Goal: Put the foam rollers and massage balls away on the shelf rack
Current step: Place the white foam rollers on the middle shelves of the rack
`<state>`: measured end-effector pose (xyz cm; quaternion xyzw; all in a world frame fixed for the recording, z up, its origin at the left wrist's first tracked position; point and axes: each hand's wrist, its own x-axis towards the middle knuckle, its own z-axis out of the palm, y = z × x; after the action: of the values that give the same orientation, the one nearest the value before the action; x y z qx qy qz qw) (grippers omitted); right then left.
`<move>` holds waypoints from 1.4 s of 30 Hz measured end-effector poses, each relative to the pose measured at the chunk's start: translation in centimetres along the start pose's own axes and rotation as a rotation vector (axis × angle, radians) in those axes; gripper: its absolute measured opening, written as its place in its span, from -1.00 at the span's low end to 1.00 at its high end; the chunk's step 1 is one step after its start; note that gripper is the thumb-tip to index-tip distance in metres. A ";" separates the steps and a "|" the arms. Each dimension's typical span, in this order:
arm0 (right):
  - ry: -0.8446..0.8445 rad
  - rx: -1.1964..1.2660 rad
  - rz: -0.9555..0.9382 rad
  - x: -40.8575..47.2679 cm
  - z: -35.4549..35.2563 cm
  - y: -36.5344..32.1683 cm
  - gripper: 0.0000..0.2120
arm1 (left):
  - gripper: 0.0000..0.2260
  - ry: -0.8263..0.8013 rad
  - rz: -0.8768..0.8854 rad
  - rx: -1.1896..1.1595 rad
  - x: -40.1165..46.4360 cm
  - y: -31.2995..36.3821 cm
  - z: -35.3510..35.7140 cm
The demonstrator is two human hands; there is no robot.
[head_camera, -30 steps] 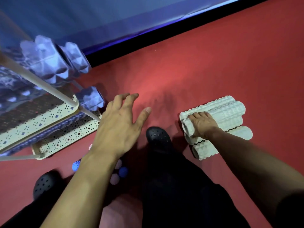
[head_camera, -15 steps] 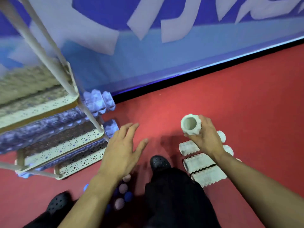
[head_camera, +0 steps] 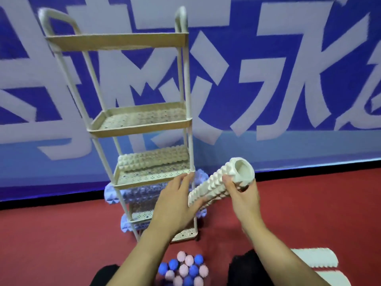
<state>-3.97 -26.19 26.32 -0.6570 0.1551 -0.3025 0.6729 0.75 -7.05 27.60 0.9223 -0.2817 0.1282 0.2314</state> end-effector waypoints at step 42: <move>-0.405 -0.901 -0.028 3.0 4.8 10.0 -0.52 | -0.46 -0.143 -0.039 0.559 8.2 -15.6 -1.8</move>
<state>3.30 -24.73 17.52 -0.9302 0.1276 -0.0805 0.3346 16.20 1.54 26.58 0.9623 -0.2333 0.1308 -0.0496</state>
